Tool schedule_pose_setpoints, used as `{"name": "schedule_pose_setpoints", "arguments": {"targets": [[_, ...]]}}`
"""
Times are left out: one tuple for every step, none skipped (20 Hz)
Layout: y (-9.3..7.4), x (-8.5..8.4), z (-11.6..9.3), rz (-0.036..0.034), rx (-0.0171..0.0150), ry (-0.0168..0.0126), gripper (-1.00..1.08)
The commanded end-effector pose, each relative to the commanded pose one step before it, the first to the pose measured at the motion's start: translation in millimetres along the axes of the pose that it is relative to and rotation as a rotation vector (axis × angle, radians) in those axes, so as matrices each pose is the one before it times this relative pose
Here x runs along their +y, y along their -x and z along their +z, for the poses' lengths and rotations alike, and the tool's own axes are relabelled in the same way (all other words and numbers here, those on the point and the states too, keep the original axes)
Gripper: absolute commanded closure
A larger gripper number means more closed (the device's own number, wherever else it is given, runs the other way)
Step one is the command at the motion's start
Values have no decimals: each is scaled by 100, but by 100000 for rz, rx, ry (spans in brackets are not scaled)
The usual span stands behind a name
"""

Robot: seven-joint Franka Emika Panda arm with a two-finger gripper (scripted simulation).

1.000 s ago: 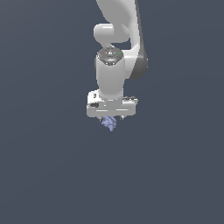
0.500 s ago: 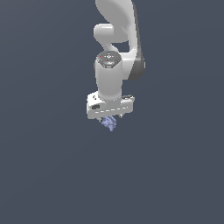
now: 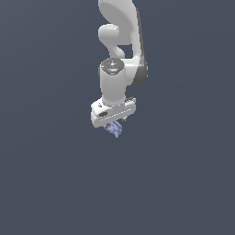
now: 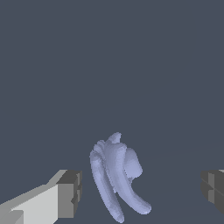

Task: Pick up the object and move it to a goal position.

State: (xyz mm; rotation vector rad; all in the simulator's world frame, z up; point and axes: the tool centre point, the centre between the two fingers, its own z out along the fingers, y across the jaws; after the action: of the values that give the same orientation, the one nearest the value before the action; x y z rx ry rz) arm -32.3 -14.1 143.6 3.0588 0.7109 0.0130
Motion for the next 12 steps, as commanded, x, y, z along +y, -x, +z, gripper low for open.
{"name": "schedule_pose_setpoints", "arguments": {"targets": [[604, -137, 547, -6716, -146, -20, -92], [235, -74, 214, -2623, -59, -18, -92], [233, -83, 212, -2626, -57, -21, -92], [229, -91, 209, -2603, -54, -24, -92], [216, -94, 197, -2482, -49, -26, -92], [202, -96, 185, -2350, -44, -27, -92], [189, -97, 174, -2217, -40, -27, -92], [175, -97, 162, -2085, -36, -28, -92], [162, -95, 151, -1950, -32, -27, -92], [149, -93, 139, -1817, -28, -27, -92], [136, -89, 128, -1684, -25, -26, -92], [124, -85, 118, -1550, -21, -25, -92]]}}
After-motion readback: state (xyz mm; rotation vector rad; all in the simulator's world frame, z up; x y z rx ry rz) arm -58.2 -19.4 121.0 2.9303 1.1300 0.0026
